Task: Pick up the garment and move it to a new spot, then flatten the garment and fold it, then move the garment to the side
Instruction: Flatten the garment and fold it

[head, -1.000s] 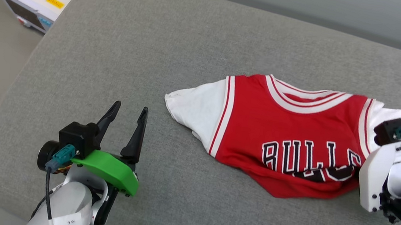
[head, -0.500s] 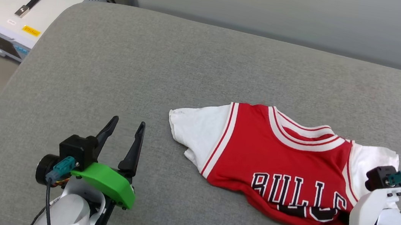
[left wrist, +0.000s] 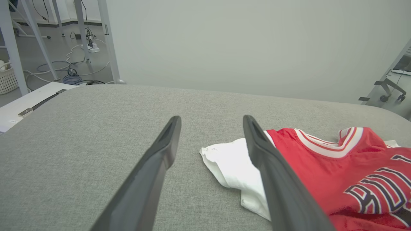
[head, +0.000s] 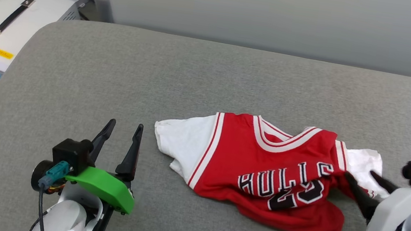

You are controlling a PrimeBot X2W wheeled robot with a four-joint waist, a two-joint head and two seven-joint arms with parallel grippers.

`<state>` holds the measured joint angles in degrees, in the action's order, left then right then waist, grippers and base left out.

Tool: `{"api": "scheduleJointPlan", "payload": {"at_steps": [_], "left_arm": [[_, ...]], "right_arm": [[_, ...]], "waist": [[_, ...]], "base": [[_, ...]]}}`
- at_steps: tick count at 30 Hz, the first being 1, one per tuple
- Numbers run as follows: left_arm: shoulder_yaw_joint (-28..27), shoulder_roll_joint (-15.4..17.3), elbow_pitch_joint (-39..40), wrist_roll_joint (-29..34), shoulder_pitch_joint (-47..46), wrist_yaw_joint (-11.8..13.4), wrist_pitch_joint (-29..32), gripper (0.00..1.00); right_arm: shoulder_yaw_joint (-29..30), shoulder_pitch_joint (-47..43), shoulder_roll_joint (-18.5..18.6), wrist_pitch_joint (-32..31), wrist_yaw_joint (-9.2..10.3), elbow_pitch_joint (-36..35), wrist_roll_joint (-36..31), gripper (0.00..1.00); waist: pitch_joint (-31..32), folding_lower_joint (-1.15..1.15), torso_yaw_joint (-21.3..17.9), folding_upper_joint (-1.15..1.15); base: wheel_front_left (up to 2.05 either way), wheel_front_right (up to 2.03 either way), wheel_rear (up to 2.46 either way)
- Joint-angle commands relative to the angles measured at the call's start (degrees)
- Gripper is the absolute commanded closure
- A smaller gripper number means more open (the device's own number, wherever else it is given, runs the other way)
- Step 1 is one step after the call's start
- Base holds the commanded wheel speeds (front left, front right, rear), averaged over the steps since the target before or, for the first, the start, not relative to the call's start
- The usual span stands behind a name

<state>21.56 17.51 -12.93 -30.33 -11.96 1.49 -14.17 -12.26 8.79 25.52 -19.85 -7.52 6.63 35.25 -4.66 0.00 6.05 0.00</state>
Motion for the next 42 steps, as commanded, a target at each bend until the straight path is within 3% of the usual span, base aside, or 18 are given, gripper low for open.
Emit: {"api": "scheduleJointPlan", "payload": {"at_steps": [1, 8, 15, 19, 30, 37, 42], "left_arm": [[-0.56, -0.19, 0.51, -0.15, 1.15, -0.03, -0.44, 0.0], [-3.93, -1.54, 2.81, 0.42, 2.59, -0.4, -0.79, 0.0], [-3.43, -0.07, 1.9, 1.73, 1.88, -2.63, 1.17, 0.0], [-1.53, 3.04, 1.1, 2.1, -2.98, -4.53, 9.61, 0.0], [2.11, 9.64, -5.88, -5.61, -21.14, -7.6, 46.46, 0.0], [2.45, 10.63, -11.53, -8.57, -26.75, -7.72, 56.48, 0.0], [3.67, 11.44, -14.32, -7.76, -27.66, -7.85, 57.82, 0.0]], "right_arm": [[1.45, -1.48, -0.07, 2.84, 0.03, -1.75, -1.35, 0.0], [9.85, -5.3, -4.49, 15.82, 0.03, -7.22, -5.71, 0.0], [12.45, -7.11, -8.67, 18.47, 0.03, -9.9, -9.38, 0.0], [13.96, -6.45, -10.07, 17.72, 0.03, -11.75, -11.02, 0.0], [15.45, -3.92, -12.7, 16.64, 0.03, -13.55, -13.4, 0.0], [14.67, -2.46, -13.6, 17.02, 0.03, -13.59, -13.63, 0.0], [14.44, -1.93, -13.73, 17.34, 0.03, -13.52, -13.62, 0.0]], "waist": [[0.9, 0.0, -1.6, 0.0], [0.64, 0.0, -3.92, 0.0], [-1.44, 0.0, -6.05, 0.0], [-3.48, 0.0, -7.14, 0.0], [-8.54, 0.0, -9.26, 0.0], [-11.58, 0.0, -11.05, 0.0], [-13.05, 0.0, -11.87, 0.0]], "base": [[0.0, 0.0, 0.0], [0.0, 0.0, 0.0], [0.0, 0.0, 0.0], [0.0, 0.0, 0.0], [0.0, 0.0, 0.0], [0.0, 0.0, 0.0], [0.0, 0.0, 0.0]]}}
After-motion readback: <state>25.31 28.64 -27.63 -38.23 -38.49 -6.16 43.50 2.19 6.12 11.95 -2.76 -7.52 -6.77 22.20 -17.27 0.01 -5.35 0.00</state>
